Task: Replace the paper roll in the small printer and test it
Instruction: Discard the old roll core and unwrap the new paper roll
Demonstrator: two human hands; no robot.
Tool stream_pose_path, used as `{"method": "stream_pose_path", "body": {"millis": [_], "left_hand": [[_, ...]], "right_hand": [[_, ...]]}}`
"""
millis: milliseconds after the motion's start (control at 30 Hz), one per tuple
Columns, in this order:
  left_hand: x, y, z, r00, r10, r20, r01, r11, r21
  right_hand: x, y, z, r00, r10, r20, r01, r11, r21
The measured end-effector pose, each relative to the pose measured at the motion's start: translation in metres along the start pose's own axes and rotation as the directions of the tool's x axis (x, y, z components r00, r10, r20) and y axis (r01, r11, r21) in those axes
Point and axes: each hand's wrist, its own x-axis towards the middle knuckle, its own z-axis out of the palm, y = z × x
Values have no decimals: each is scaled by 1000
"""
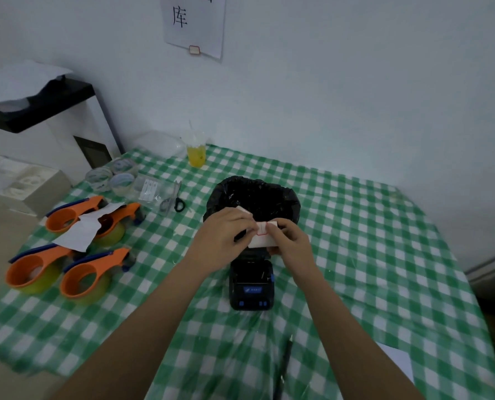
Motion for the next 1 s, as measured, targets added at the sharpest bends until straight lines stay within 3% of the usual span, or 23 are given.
{"method": "stream_pose_path", "body": {"millis": [167, 400, 833, 1000], "left_hand": [[3, 2, -3, 991, 115, 74, -126, 977, 173], [7, 2, -1, 985, 142, 100, -164, 949, 269], [4, 8, -1, 989, 145, -16, -135, 952, 276], [0, 8, -1, 998, 58, -19, -55, 988, 142]], "right_hand": [[1, -7, 0, 998, 29, -54, -30, 999, -36], [1, -17, 0, 989, 89, -116, -96, 993, -61], [-5, -20, 4, 990, 82, -113, -93, 991, -99], [-8, -17, 2, 992, 69, -107, -80, 992, -96]]}}
